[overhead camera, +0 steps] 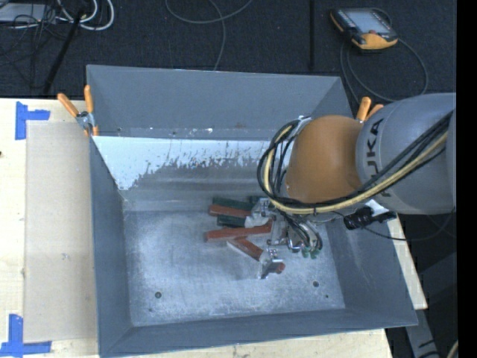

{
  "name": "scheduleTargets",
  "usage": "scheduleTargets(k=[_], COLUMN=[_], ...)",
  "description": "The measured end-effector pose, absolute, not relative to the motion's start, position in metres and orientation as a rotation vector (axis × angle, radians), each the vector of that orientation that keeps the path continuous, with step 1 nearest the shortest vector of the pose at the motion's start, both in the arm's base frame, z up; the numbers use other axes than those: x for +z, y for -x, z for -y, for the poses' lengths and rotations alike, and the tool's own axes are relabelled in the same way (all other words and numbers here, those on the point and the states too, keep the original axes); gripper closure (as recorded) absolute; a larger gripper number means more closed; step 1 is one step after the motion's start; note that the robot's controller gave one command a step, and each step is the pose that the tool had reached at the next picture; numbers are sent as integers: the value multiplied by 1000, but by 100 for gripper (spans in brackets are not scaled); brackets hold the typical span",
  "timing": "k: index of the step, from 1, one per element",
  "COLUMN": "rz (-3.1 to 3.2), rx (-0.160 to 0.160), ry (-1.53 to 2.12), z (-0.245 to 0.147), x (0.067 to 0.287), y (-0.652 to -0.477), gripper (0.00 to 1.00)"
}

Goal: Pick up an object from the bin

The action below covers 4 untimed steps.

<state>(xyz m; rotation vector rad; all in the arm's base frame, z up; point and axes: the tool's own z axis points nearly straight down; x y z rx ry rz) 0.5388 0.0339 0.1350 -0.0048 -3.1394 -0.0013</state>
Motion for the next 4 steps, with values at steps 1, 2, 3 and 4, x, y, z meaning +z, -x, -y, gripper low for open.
scheduleTargets(k=[1,2,3,4], rz=[3139,3151,3140,3141], rx=[-1,-1,-7,-7], ry=[5,87,197,197], z=[-34,-50,-60,-60], x=[135,100,79,79], y=[-539,-551,-566,-566], gripper=[0,0,100,100])
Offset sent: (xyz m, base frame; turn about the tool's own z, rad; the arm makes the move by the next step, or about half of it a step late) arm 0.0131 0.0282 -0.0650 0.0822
